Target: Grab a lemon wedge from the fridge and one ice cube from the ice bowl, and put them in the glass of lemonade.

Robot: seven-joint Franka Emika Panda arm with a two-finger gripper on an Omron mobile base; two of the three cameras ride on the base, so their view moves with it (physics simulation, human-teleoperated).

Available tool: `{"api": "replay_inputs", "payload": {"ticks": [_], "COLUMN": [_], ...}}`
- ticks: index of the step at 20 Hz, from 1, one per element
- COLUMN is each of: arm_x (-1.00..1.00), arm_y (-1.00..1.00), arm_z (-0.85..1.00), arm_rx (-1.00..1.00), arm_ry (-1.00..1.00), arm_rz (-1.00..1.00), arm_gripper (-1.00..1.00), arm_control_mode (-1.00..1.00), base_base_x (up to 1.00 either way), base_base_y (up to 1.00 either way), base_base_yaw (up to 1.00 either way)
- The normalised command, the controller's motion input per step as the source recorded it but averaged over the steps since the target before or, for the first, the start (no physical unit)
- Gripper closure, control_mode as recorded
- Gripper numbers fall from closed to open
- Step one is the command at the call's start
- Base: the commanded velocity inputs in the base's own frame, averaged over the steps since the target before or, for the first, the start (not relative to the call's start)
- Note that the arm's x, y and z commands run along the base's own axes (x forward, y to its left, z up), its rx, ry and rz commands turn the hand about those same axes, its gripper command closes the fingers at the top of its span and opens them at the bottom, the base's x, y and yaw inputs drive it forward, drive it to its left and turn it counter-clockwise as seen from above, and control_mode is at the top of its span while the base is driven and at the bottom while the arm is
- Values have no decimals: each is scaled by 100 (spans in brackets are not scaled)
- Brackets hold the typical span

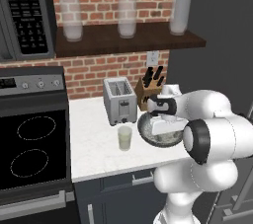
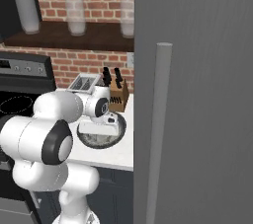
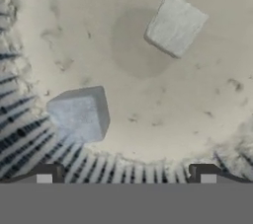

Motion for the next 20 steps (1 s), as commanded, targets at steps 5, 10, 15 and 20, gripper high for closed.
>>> {"api": "replay_inputs", "payload": {"ticks": [5, 10, 15, 20], "arm_x": [0, 17, 2, 0], "arm_y": [0, 0, 3, 15], "arm_z": [0, 0, 1, 0], "arm_rx": [0, 0, 0, 0], "arm_ry": [-4, 0, 0, -6], "arm_rz": [23, 5, 0, 0], "arm_gripper": [-100, -100, -100, -100], "arm_control_mode": [-100, -100, -100, -100], "base_base_x": [0, 0, 0, 0], "base_base_y": [0, 0, 0, 0], "base_base_yaw": [0, 0, 0, 0]}}
